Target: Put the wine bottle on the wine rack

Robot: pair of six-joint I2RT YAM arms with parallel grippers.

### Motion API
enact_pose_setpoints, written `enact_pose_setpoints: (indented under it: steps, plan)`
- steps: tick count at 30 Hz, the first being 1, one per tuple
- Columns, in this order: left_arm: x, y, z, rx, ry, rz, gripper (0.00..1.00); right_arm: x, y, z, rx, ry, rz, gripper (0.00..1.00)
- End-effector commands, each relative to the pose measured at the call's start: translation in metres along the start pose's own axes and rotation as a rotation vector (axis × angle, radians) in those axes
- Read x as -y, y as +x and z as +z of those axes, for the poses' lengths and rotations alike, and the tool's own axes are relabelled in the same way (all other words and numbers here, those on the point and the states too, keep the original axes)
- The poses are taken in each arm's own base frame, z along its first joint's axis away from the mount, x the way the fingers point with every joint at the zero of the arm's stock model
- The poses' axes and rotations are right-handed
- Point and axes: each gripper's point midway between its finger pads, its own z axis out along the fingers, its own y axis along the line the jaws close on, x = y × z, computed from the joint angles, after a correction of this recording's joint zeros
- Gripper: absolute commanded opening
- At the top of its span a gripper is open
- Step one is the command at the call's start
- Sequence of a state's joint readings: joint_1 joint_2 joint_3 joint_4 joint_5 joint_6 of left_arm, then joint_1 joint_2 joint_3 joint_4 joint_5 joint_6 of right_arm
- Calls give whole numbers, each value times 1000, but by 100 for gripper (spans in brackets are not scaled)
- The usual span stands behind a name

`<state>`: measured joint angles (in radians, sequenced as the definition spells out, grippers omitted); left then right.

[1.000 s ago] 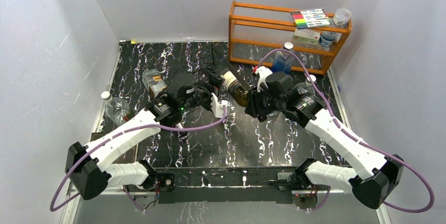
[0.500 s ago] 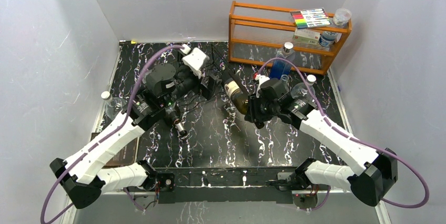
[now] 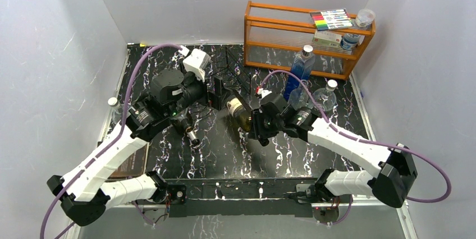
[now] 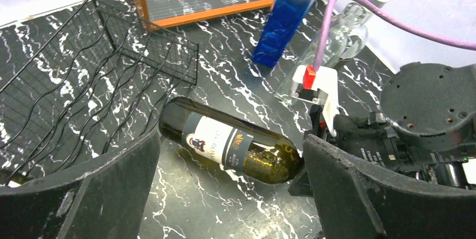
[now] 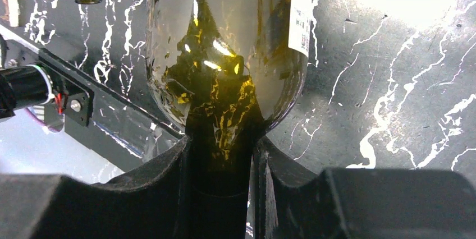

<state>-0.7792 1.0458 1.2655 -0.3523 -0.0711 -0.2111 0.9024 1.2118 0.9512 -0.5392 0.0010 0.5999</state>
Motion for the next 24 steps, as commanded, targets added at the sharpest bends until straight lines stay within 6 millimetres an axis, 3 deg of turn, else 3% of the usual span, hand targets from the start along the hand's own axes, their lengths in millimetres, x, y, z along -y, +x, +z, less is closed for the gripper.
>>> enact_pose_setpoints:
  steps: [1,14,24]
  plan:
    - [-15,12,3,-22,-79,-8,98,-33,-55,-9,207,-84,4,0]
    - [-20,42,32,-87,-101,1,98,-77,-57,16,177,-208,-39,0]
    - [-31,31,38,-82,-156,74,98,-105,-63,21,215,-332,-64,0]
